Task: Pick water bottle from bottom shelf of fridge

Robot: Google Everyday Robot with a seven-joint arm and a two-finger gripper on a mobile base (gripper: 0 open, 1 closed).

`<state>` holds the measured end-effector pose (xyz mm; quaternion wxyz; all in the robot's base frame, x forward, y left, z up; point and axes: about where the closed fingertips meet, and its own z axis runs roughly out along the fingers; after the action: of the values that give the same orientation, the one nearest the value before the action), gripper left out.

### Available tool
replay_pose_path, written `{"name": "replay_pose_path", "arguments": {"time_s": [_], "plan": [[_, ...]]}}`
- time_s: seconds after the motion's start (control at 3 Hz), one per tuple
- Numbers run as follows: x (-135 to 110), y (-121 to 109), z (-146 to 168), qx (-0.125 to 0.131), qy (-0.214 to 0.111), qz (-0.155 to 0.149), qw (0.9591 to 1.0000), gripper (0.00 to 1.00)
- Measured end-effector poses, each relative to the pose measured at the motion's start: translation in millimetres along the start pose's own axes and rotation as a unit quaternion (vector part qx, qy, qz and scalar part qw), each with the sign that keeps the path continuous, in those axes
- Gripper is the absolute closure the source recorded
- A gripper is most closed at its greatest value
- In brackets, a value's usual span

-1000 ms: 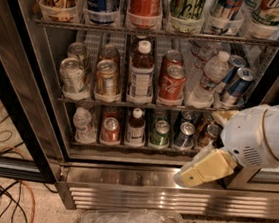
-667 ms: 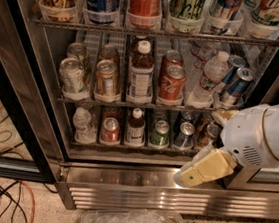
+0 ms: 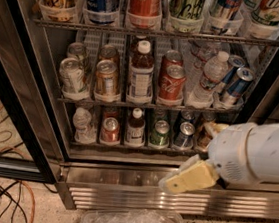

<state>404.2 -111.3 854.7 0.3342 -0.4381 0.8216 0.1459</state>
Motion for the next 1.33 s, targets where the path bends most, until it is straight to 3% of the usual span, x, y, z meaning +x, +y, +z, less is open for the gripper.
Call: {"name": "replay_pose_path", "arguments": {"time_s": [0.33,0.67,1.0,1.33], "plan": [[22.8,37.6,44.1,0.016,0.006,0.006,0.9998,0.0],[48.0,75.8,102.1,0.002,0.001,0.033,0.9995,0.0],[38.5,70.6,109.7,0.027,-0.011,0.025,0.9993,0.0],[38.4,70.1,109.3,0.027,-0.011,0.025,0.9993,0.0]]}}
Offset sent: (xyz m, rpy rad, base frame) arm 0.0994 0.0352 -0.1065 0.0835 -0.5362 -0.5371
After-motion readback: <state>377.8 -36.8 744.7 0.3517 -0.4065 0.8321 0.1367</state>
